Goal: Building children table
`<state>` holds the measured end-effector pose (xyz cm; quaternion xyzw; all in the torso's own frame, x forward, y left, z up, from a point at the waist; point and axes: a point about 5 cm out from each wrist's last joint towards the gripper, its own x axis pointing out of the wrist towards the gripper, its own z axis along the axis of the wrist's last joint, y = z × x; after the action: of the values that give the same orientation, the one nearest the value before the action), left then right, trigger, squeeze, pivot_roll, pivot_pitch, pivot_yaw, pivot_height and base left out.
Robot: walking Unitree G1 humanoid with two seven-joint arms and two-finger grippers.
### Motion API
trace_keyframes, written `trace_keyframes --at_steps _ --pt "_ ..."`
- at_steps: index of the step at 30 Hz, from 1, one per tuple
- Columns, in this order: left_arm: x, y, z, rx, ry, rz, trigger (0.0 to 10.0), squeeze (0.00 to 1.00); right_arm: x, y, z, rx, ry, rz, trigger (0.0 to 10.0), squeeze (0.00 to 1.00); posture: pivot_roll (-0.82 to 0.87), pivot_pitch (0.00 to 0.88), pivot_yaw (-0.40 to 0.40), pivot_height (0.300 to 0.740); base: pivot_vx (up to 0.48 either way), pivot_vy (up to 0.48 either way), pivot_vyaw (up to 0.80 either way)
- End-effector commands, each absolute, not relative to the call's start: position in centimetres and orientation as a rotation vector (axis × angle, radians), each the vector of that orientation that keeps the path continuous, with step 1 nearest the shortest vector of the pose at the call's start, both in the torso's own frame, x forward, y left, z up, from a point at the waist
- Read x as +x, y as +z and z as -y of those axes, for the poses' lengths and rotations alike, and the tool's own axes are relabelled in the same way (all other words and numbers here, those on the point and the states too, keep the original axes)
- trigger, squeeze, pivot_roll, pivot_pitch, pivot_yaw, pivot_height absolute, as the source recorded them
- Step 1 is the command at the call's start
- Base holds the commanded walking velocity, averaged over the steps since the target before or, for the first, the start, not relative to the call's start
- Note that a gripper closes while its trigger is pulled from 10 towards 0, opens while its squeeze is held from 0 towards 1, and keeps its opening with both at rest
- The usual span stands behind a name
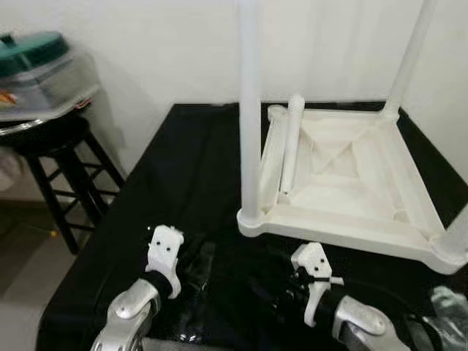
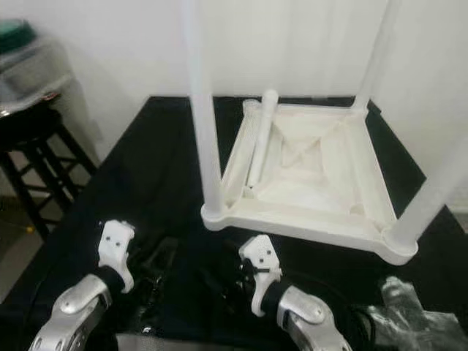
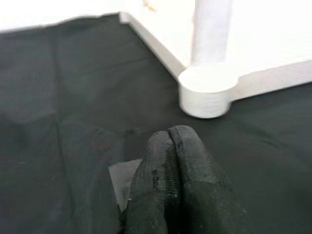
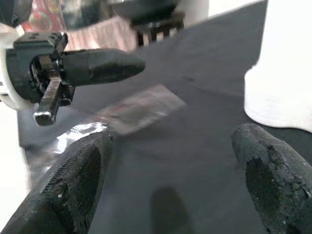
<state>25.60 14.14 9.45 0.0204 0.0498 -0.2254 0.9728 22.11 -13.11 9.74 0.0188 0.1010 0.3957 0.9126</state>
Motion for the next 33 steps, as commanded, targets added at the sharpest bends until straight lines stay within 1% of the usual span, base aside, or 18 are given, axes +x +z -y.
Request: trace_keyframes --at_steps 1,2,6,9,28,33 --pt "25.4 9.3 -14.2 0.034 -0.469 -0.094 10.0 0.00 22.1 9.8 13.0 0.035 0.827 -0.203 10.0 0.00 -0.09 0.000 0.060 0.740 0.000 0.000 0.00" --pt "25.2 9.3 -14.3 0.031 -0.499 -0.098 10.0 0.00 21.9 10.0 12.9 0.028 0.856 -0.198 10.0 0.00 -0.09 0.000 0.061 0.740 0.000 0.000 0.00" --pt "25.0 9.3 -14.3 0.012 -0.522 -0.108 10.0 0.00 21.7 10.1 12.7 0.018 0.881 -0.198 10.0 0.00 -0.09 0.000 0.062 0.740 0.000 0.000 0.00" --pt "24.8 9.3 -14.3 -0.017 -0.532 -0.119 10.0 0.00 21.5 10.0 12.5 0.014 0.891 -0.200 10.0 0.00 -0.09 0.000 0.061 0.740 0.000 -0.274 0.00" --pt "24.7 8.9 -13.5 -0.060 -0.568 -0.141 10.0 0.00 22.0 9.8 12.8 -0.009 0.886 -0.205 10.0 0.00 -0.09 0.000 0.059 0.740 0.000 -0.446 0.00" --pt "24.7 8.7 -13.2 -0.065 -0.573 -0.148 10.0 0.00 22.6 9.4 12.6 -0.027 0.864 -0.212 10.0 0.00 -0.10 0.000 0.060 0.740 0.000 -0.450 0.00"
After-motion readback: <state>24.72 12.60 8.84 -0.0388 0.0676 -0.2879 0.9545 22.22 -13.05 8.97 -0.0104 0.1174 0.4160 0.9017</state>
